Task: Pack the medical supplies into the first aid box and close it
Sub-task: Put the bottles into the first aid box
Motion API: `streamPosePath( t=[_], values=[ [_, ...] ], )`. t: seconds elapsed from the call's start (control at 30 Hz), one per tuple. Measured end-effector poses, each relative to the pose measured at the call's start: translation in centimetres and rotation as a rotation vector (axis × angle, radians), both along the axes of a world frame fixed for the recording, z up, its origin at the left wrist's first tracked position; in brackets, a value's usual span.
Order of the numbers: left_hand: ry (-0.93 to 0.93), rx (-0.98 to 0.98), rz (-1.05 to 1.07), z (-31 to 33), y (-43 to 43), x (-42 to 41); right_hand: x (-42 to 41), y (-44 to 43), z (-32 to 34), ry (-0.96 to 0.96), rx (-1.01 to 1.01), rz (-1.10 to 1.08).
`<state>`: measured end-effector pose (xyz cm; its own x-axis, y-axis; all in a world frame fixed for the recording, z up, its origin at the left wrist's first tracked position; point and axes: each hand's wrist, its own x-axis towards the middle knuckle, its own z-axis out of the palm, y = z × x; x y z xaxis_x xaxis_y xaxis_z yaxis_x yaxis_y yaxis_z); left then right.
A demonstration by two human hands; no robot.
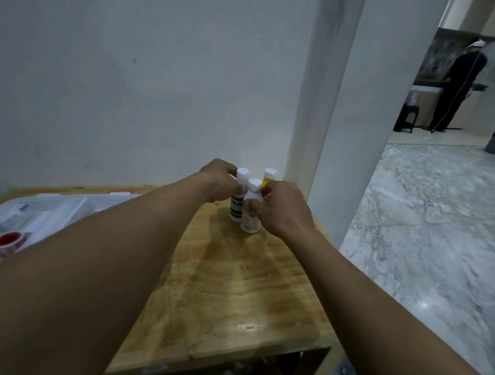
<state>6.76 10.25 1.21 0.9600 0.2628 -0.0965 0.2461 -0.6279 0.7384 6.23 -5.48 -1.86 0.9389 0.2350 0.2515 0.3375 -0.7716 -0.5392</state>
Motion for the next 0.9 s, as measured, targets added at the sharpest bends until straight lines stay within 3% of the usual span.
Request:
streamPosePath(
  t=[0.5,0.9],
  values=[
    [-0.196,0.073,0.002,3.1,0.2,-2.5,-1.1,-0.1,2.3,-0.012,0.042,0.078],
    [-0.375,0.02,0.093,10.8,4.9,-10.8,-5.0,1.9,10.2,-0.02,0.134,0.191]
  ],
)
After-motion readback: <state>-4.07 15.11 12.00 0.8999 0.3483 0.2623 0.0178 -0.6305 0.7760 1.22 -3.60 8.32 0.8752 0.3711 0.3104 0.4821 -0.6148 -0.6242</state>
